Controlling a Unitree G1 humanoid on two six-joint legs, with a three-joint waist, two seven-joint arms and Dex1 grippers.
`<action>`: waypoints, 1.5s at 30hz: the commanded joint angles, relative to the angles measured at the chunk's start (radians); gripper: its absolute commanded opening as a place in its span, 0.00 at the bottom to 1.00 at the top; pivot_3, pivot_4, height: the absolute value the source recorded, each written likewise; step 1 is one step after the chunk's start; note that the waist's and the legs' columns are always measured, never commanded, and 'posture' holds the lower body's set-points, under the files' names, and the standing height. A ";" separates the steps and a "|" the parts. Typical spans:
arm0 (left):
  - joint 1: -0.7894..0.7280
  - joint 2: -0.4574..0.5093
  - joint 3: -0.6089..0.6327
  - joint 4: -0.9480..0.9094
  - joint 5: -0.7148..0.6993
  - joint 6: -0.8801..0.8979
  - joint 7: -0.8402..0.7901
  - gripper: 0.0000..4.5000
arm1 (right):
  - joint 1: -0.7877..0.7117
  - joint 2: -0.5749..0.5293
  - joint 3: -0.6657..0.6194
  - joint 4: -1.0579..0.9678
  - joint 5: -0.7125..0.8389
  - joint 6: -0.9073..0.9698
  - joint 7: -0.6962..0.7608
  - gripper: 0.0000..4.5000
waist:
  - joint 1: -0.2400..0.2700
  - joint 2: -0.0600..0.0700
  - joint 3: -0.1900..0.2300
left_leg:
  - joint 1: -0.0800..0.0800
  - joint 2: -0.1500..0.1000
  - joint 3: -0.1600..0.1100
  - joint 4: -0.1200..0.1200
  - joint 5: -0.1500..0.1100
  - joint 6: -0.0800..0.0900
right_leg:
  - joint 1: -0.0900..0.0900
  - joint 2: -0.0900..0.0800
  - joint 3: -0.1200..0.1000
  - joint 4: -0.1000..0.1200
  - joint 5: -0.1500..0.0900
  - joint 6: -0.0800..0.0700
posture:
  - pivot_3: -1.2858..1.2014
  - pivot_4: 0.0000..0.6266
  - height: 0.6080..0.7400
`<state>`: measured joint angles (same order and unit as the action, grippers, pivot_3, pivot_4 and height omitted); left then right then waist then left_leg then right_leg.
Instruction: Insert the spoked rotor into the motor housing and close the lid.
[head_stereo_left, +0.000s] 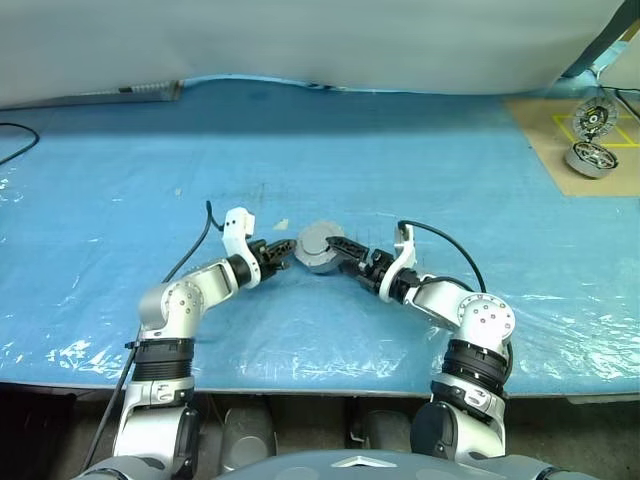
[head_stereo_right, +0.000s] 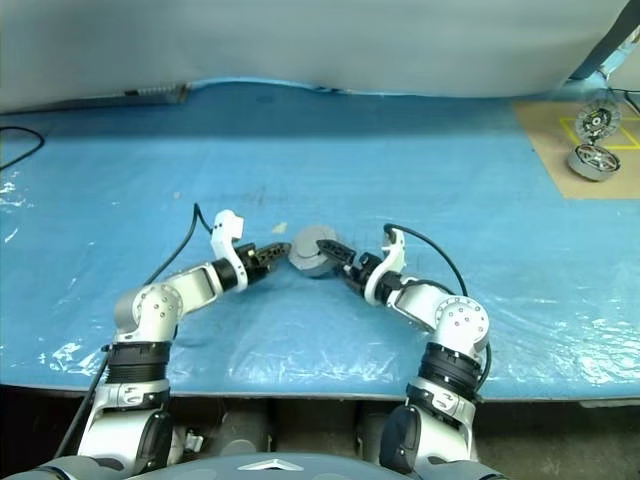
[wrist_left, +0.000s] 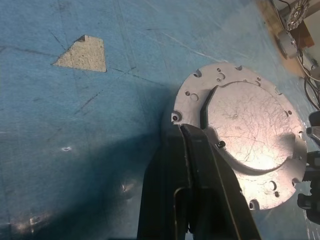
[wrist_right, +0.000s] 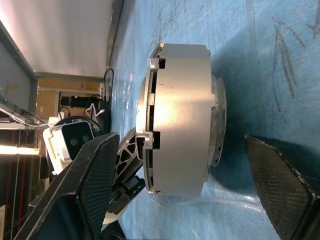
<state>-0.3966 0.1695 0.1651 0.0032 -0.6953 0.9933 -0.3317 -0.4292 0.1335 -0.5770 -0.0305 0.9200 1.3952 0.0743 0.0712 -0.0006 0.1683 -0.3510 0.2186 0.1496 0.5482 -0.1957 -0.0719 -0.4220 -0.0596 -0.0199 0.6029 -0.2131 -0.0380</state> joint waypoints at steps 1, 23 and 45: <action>0.012 -0.002 -0.012 -0.008 0.005 0.012 0.004 0.00 | 0.001 0.000 -0.007 -0.026 0.061 -0.003 -0.007 0.94 | 0.000 0.000 0.000 | 0.000 0.000 0.000 0.000 0.000 0.000 | 0.000 0.000 0.000 0.000 0.000 0.000 | 0.52 0.24 1.00; 0.008 -0.047 0.080 -0.038 -0.059 -0.027 0.006 0.00 | 0.043 -0.025 0.023 -0.027 0.132 -0.011 -0.054 0.25 | 0.000 0.000 0.000 | -0.001 -0.001 0.000 0.000 0.000 0.000 | -0.001 0.000 0.000 0.000 0.000 0.000 | 0.52 0.24 1.00; 0.012 -0.202 0.427 0.068 -0.719 0.045 0.356 1.00 | -0.039 0.035 0.052 -0.023 0.438 -0.155 -0.245 0.25 | 0.000 0.000 0.000 | -0.006 -0.001 -0.002 0.001 0.000 0.000 | -0.003 0.000 -0.002 0.000 0.000 0.001 | 0.52 0.24 1.00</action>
<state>-0.3838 -0.0295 0.6045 0.0825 -1.3614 1.0342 0.0142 -0.4395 0.1400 -0.5512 -0.0143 1.2643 1.2525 -0.1696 0.0715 -0.0009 0.1686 -0.3574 0.2180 0.1476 0.5491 -0.1957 -0.0719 -0.4247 -0.0596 -0.0216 0.6025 -0.2131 -0.0366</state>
